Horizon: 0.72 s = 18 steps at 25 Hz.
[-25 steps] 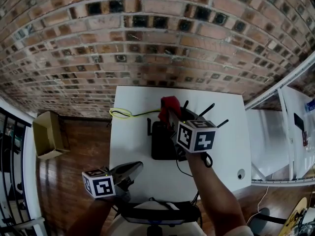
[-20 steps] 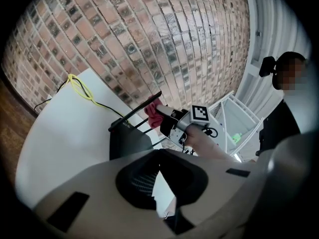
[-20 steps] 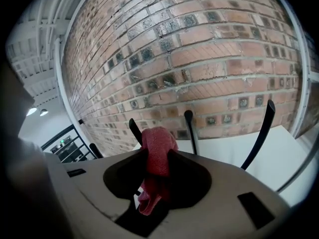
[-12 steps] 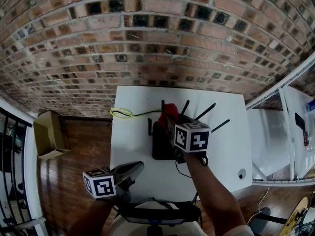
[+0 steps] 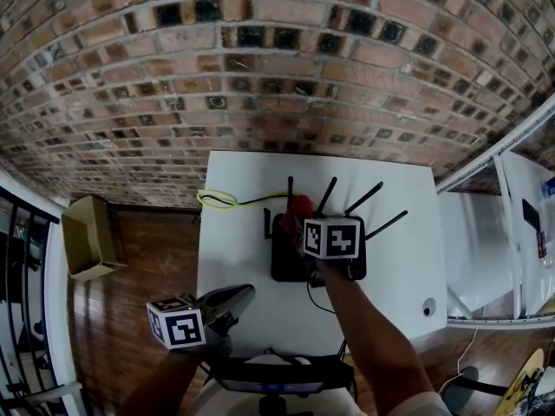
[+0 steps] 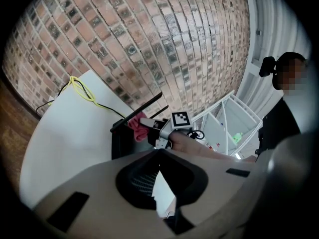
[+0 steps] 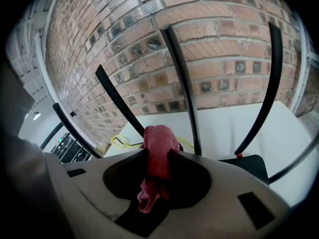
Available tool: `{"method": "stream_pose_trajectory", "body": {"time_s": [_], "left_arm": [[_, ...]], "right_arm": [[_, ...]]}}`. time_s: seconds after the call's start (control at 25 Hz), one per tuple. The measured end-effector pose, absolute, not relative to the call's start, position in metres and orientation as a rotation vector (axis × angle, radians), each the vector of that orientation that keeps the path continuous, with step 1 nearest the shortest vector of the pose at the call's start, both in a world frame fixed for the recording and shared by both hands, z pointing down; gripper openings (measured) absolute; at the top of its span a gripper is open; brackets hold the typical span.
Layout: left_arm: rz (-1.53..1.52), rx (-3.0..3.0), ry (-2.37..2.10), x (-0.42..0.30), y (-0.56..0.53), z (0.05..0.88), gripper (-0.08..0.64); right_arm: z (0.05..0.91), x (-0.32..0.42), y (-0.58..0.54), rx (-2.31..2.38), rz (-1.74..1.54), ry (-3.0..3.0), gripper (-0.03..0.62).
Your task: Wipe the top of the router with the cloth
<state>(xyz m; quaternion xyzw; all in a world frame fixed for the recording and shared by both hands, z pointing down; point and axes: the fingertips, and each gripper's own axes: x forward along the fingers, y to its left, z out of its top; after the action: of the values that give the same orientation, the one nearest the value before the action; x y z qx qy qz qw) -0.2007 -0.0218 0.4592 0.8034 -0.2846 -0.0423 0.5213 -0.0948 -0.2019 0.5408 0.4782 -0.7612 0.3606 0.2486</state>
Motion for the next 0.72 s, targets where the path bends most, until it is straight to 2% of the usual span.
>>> {"method": "stream_pose_trajectory", "body": {"time_s": [0.4, 0.72], "left_arm": [[-0.070, 1.928, -0.711, -0.206, -0.023, 0.461, 0.023], [-0.096, 1.928, -0.673, -0.196, -0.026, 0.458, 0.023]], "right_arm": [[0.563, -0.088, -0.201, 1.306, 1.044, -2.004, 0.141], [0.491, -0.088, -0.212, 1.422, 0.883, -2.167, 0.141]]}}
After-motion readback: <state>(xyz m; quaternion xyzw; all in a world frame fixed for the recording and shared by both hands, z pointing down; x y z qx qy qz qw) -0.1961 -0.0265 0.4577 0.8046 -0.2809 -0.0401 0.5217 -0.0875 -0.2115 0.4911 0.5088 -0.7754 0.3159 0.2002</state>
